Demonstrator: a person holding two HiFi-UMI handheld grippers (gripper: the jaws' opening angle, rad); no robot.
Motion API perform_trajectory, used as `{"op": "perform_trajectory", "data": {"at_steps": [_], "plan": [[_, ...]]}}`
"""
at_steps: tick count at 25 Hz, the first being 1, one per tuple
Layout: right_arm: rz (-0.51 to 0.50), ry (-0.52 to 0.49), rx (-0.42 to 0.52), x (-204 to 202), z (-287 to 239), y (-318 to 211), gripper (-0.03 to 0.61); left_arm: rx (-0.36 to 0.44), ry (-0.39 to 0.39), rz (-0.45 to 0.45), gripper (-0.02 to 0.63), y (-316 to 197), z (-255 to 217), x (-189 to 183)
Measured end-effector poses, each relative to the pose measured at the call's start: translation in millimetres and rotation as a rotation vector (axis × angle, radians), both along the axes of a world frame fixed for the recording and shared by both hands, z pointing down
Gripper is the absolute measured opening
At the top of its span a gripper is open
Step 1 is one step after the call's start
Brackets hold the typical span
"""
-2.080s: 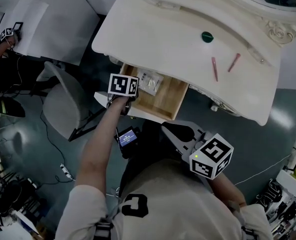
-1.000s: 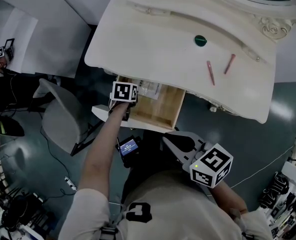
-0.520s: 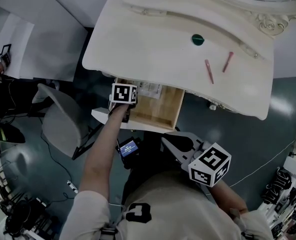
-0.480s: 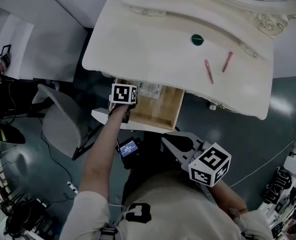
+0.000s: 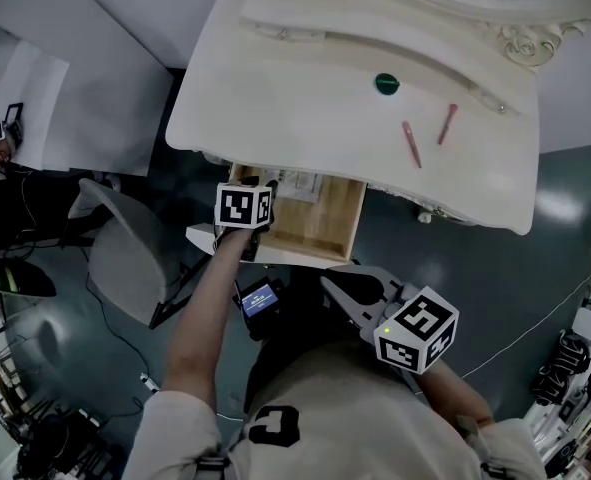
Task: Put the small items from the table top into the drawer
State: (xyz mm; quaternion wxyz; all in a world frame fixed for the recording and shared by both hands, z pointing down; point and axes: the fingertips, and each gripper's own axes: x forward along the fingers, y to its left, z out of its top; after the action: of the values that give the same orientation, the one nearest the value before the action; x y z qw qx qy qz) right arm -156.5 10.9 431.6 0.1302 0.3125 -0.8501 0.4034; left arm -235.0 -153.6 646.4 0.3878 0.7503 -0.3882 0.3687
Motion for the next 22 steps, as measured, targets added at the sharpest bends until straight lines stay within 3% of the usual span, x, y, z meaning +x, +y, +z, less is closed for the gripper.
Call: {"op": "perform_trajectory", "data": {"at_steps": [12, 22], "plan": [[0.039, 0.004, 0.03, 1, -10, 3, 0.028, 0.094, 0.096, -0.045, 0.206, 17, -59, -7], [0.068, 0.005, 0.056, 9, -16, 4, 0.028, 0.168, 0.128, -0.015, 0.206, 33, -101, 0]]}}
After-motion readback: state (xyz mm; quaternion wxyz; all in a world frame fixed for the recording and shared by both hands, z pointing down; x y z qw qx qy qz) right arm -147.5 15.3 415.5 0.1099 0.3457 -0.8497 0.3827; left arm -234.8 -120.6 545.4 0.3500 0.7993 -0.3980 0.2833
